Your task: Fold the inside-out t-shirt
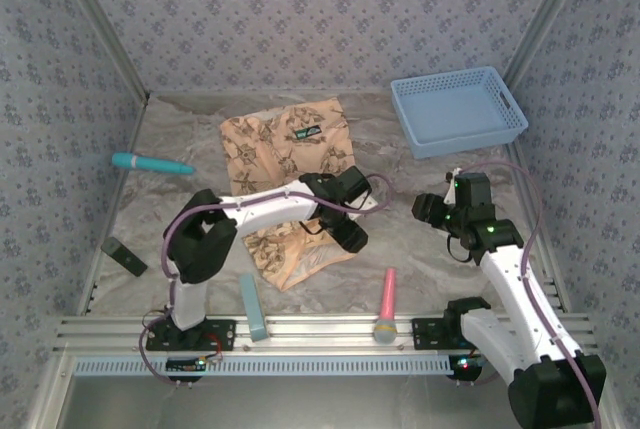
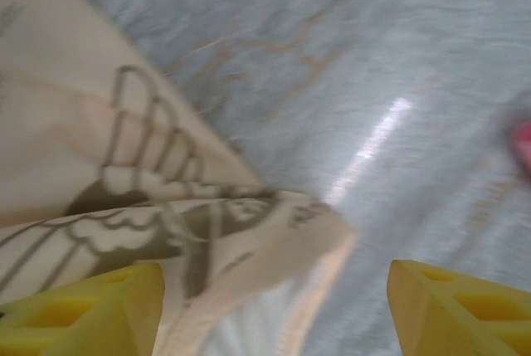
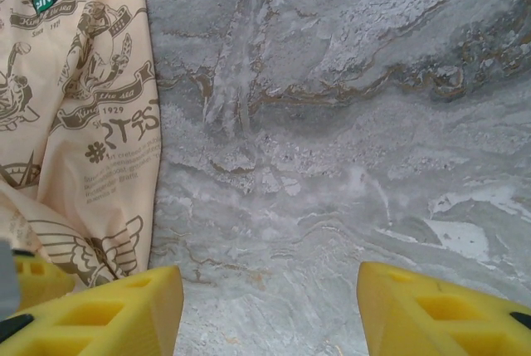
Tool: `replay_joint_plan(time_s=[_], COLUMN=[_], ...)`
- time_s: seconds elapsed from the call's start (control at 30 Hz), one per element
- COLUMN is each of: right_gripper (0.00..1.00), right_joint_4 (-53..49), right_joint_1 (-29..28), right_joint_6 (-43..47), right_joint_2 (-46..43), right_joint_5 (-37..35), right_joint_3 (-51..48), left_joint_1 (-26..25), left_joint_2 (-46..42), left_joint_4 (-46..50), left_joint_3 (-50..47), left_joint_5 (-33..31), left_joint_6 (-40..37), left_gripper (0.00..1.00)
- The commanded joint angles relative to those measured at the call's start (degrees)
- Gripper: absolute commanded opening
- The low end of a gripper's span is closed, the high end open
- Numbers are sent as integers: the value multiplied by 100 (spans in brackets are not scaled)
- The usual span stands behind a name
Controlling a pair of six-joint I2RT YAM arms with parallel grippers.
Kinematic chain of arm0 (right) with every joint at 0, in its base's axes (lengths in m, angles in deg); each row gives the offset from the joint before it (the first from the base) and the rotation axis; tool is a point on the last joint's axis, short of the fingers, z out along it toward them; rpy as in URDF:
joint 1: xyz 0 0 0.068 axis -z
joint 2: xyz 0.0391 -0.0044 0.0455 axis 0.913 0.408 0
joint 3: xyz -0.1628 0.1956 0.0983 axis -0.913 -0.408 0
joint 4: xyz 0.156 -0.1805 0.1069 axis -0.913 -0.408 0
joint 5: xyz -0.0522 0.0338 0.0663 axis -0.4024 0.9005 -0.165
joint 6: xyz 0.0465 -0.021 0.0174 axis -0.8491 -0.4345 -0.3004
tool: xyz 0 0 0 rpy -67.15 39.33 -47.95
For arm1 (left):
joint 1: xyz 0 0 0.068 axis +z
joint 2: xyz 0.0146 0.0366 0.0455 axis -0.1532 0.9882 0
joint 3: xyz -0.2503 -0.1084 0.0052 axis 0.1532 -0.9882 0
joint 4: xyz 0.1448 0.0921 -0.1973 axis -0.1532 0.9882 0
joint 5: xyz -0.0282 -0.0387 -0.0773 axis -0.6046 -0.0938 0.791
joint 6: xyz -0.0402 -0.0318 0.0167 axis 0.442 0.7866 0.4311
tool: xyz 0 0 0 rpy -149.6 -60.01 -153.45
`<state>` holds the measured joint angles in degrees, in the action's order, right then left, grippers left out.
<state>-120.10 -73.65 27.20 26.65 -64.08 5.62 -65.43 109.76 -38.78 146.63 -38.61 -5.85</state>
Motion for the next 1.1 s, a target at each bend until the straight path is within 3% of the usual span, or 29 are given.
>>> replay_joint_plan(time_s=[0.0, 0.2, 0.3, 0.37, 0.43, 0.5, 0.6, 0.67, 0.73, 0.77, 0.93, 1.07], right_gripper=[59, 59, 59, 59, 59, 59, 58, 57, 56, 57, 66, 76], right_joint_4=[219, 225, 190, 186, 183, 183, 287, 686, 1080, 1094, 1777, 2696], right_joint_1=[43, 43, 52, 56, 64, 62, 56, 10, -387, -691, -2653, -3849], right_joint_6=[-32, -67, -23, 10, 31, 43, 19, 213, 572, 548, 228, 3], right_joint_2=[-155, -228, -232, -231, -234, -229, -230, -235, -228, -226, -406, -178], right_joint_5=[268, 326, 338, 332, 341, 350, 553, 1370, 2648, 2629, 1530, 311], right_joint_3=[-94, -170, -159, -157, -154, -163, -242, -384, -561, -626, -1287, -1620], left_joint_1=[-24, -235, -415, -471, -480, -473, -446, -305, -21, 98, 487, 677], left_joint_2=[182, 601, 878, 988, 994, 884, 589, 423, 293, 240, -152, -299], left_joint_4=[-123, -428, -186, -66, 3, 22, 25, 29, 19, 1, -434, -540], left_joint_3=[29, 202, 451, 491, 404, 359, 603, 845, 1050, 1111, 1123, 1245], left_joint_5=[-659, -449, -427, -437, -481, -464, -525, -436, -155, -1, 184, 213], left_joint_6=[294, 599, 735, 928, 1187, 1287, 1202, 1165, 1322, 1448, 1969, 2332], left_gripper=[73, 71, 65, 47, 20, 5, 3, 3, 0, 0, 0, 0])
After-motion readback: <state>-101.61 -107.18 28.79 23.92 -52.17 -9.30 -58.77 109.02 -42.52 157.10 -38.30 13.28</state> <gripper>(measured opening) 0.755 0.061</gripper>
